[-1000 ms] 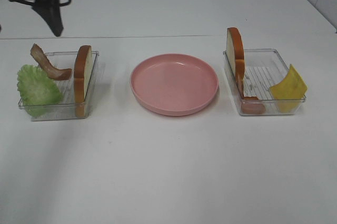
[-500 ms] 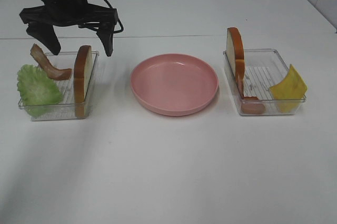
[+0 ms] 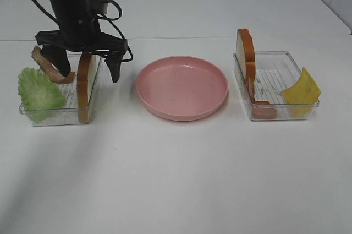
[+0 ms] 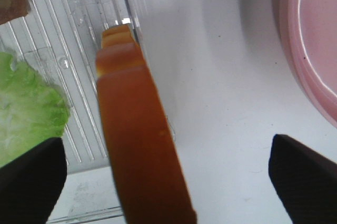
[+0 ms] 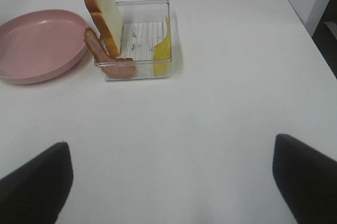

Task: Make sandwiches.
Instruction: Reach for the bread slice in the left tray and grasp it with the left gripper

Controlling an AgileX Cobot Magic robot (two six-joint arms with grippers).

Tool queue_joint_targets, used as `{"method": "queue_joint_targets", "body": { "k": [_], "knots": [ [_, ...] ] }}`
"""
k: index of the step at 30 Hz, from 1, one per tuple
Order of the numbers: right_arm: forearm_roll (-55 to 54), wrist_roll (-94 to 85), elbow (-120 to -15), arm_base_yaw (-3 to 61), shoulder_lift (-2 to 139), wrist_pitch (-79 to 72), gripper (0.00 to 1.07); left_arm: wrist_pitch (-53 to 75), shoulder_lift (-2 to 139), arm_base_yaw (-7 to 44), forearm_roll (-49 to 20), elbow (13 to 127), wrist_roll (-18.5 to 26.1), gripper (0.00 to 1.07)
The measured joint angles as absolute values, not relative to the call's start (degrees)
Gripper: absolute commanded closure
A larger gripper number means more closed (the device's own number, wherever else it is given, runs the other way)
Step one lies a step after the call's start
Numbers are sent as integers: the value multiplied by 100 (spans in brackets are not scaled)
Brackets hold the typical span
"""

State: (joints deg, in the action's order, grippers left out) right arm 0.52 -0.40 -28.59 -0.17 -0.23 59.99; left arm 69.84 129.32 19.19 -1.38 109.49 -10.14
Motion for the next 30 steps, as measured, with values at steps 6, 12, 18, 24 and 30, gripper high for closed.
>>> {"method": "queue_joint_targets", "body": {
  "k": [6,12,18,24,30],
  "knots": [
    [52,-40,-2859,-17,-23,5999,9,6984,12949,1919,0,10949,-968,70],
    [52,-40,-2859,-17,-23,5999,9,7019,12972,1908,201,10949,-968,107],
    [52,-40,-2859,-17,-23,5999,9,7024,12977,1902,201,10955,-968,107],
    [52,-40,-2859,-17,-23,5999,9,7024,12977,1902,195,10955,-968,107],
    [52,-40,-2859,-17,-23,5999,9,7019,12829,1896,195,10955,-1031,107]
  ]
}}
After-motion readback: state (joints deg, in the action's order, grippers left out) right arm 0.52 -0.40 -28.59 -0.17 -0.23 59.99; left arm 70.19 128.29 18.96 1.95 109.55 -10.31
